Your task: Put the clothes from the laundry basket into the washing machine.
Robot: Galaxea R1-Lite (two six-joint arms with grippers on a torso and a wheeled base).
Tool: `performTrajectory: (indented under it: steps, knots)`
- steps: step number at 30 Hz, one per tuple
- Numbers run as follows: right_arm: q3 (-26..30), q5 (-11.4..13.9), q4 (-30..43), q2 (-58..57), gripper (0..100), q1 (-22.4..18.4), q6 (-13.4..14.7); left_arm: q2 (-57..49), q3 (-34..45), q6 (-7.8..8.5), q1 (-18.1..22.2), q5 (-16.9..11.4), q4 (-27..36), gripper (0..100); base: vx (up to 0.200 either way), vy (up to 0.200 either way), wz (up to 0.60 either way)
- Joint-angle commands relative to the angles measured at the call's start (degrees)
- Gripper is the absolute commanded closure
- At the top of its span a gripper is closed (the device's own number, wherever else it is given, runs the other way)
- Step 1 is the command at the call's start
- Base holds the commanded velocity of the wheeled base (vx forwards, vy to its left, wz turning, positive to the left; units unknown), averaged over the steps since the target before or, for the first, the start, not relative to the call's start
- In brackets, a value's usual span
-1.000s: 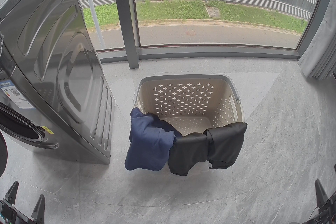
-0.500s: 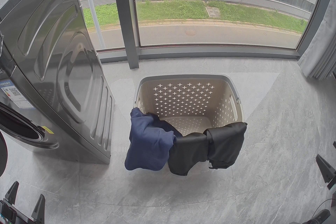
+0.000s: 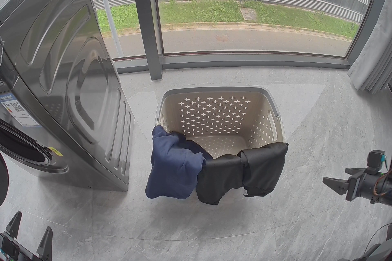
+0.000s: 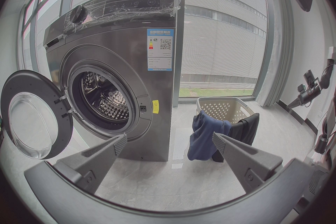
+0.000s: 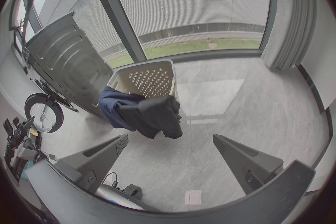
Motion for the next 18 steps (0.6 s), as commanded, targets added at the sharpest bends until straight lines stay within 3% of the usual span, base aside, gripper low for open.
performTrajectory:
  steps: [1,4,9,18]
  knots:
    - [-0.62,-2.03,-8.64,20.34,0,5.43,1.62,-0.57,0.84,0.07,0.00,0.02,-0.01,0,0.000,0.000,0.00]
    - [-0.80,-3.97,-14.88,27.54,0,7.54,2.24,-0.57,0.84,-0.02,0.00,0.02,-0.01,0,0.000,0.000,0.00]
    - [-1.50,-4.23,-24.37,38.09,0,8.68,2.15,-0.57,0.84,-0.02,0.00,0.02,-0.01,0,0.000,0.000,0.00]
    - [-4.23,-4.23,-32.19,47.32,0,9.21,1.62,-0.40,0.84,-0.02,-0.08,0.02,-0.01,0,0.000,0.000,0.00]
